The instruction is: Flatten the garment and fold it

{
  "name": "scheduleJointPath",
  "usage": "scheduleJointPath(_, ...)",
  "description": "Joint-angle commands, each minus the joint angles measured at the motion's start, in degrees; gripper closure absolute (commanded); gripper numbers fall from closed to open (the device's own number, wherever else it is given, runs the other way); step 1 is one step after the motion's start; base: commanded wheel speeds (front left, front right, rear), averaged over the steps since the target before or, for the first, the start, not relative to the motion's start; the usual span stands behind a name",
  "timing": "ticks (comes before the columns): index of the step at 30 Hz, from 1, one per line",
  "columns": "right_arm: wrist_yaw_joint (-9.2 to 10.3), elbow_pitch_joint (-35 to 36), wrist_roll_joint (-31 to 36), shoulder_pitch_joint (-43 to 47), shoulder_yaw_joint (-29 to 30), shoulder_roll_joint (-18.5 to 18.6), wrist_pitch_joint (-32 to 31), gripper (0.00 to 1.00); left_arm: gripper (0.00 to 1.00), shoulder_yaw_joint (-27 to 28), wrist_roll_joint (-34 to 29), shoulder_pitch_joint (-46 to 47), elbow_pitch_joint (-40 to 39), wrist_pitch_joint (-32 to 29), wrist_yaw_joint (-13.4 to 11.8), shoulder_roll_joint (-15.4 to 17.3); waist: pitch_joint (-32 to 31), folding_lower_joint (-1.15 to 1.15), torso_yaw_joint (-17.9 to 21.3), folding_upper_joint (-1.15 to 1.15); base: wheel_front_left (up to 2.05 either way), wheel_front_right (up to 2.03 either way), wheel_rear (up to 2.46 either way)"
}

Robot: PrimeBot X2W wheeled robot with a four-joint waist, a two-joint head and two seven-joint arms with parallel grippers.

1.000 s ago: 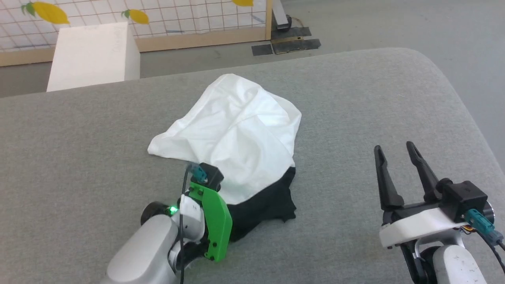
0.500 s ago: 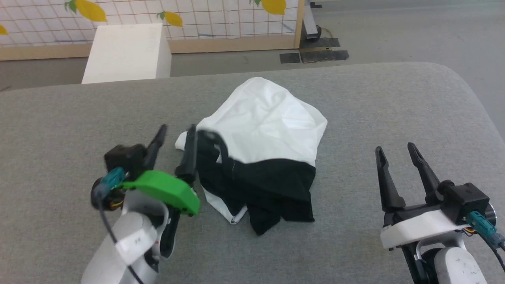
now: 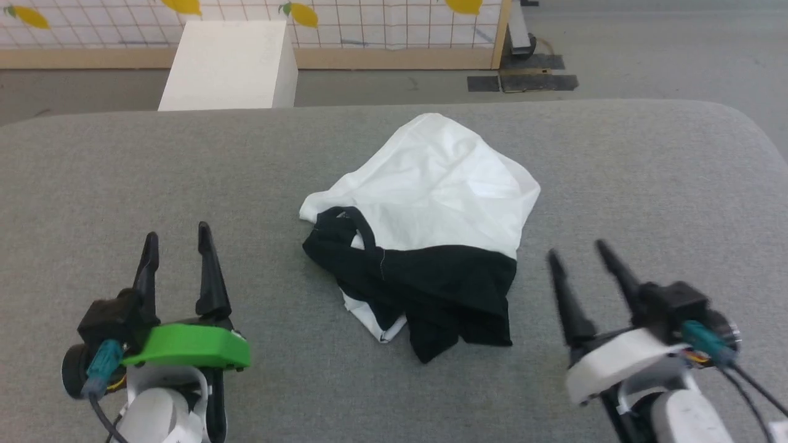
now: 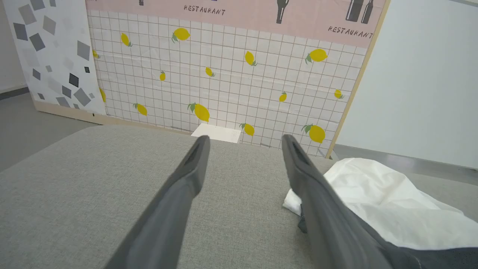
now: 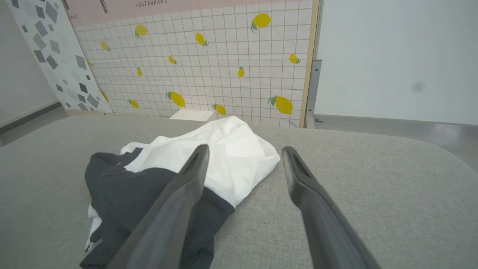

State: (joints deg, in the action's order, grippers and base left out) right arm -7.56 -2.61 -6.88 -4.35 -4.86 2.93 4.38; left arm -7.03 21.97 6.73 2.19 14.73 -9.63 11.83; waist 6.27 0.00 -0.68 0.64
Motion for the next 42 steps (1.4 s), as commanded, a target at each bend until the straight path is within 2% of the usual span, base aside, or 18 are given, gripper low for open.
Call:
scheduleJointPath(1,0.08,-0.7,0.8,0.9,-1.7,-0.1,-2.9,0.00,0.00,1.2,-1.5,-1.6,-0.9,0.3,0.7,-1.2,1.1,0.00,-1.0,-0.64,0.00,0.00,0.00)
scheduleJointPath(7,0.08,-3.8,4.5,-0.3,-6.3,-0.1,-16.7,0.00,0.00,5.3,-4.6,-2.1,-2.4,0.3,4.4,-5.6,3.2,0.00,-3.7,-0.64,0.00,0.00,0.00)
scheduleJointPath(13,0.08,-6.4,7.6,-2.4,-5.6,-0.1,-25.4,0.00,0.00,7.3,-6.0,-1.1,-1.5,0.3,7.6,-8.0,4.8,0.00,-5.9,-0.64,0.00,0.00,0.00)
scheduleJointPath(15,0.08,-7.0,6.9,-2.7,-5.6,-0.1,-27.2,0.00,0.00,7.7,-6.3,-0.9,-1.2,0.3,8.2,-8.4,5.0,0.00,-6.3,-0.64,0.00,0.00,0.00)
scheduleJointPath(16,0.08,-7.2,6.4,-2.8,-5.5,-0.1,-27.8,0.53,0.00,7.9,-6.4,-0.9,-1.0,0.3,8.4,-8.5,5.0,0.00,-6.4,-0.64,0.00,0.00,0.00)
scheduleJointPath(17,0.08,-7.3,6.0,-2.9,-5.5,-0.1,-28.2,0.71,0.00,8.0,-6.5,-0.8,-0.8,0.3,8.6,-8.6,5.0,0.00,-6.5,-0.64,0.00,0.00,0.00)
scheduleJointPath(18,0.08,-7.4,5.4,-2.8,-5.5,-0.1,-28.4,1.00,0.00,8.2,-6.5,-0.8,-0.7,0.3,8.8,-8.7,4.9,0.00,-6.5,-0.64,0.00,0.00,0.00)
scheduleJointPath(23,0.08,-6.4,3.8,-2.9,-2.9,-0.1,-26.3,1.00,0.00,9.3,-6.7,-0.8,0.2,0.3,9.6,-8.9,4.1,0.00,-5.8,-0.64,0.00,0.00,0.00)
scheduleJointPath(31,0.08,-1.0,3.7,-1.3,6.7,-0.1,-20.2,1.00,0.00,8.8,-6.0,-1.5,0.1,0.3,9.2,-8.9,2.3,0.00,-4.1,-0.64,0.00,0.00,0.00)
scheduleJointPath(33,0.08,0.6,3.1,-0.3,10.4,-0.1,-18.7,1.00,0.00,8.7,-6.1,-1.8,0.1,0.3,9.1,-8.9,2.0,0.00,-3.8,-0.64,0.00,0.00,0.00)
scheduleJointPath(36,0.08,1.7,3.8,1.0,19.4,-0.1,-15.3,1.00,0.00,8.5,-6.5,-2.1,0.4,0.3,9.4,-8.9,1.3,0.00,-3.4,-0.64,0.00,0.00,0.00)
scheduleJointPath(38,0.08,0.4,4.5,2.4,23.8,-0.1,-15.8,1.00,0.00,8.0,-6.6,-2.4,0.9,0.3,9.8,-8.9,0.8,0.00,-3.1,-0.64,0.00,0.00,0.00)
scheduleJointPath(41,0.08,-1.5,4.6,4.1,26.5,-0.1,-18.1,1.00,0.00,7.7,-6.7,-2.7,1.7,0.3,10.1,-8.9,0.2,0.00,-2.8,-0.64,0.00,0.00,0.00)
scheduleJointPath(42,0.08,-1.7,4.6,4.4,26.8,-0.1,-18.5,0.64,0.00,7.6,-6.8,-2.8,1.9,0.3,10.1,-8.9,0.0,0.00,-2.6,-0.64,0.00,0.00,0.00)
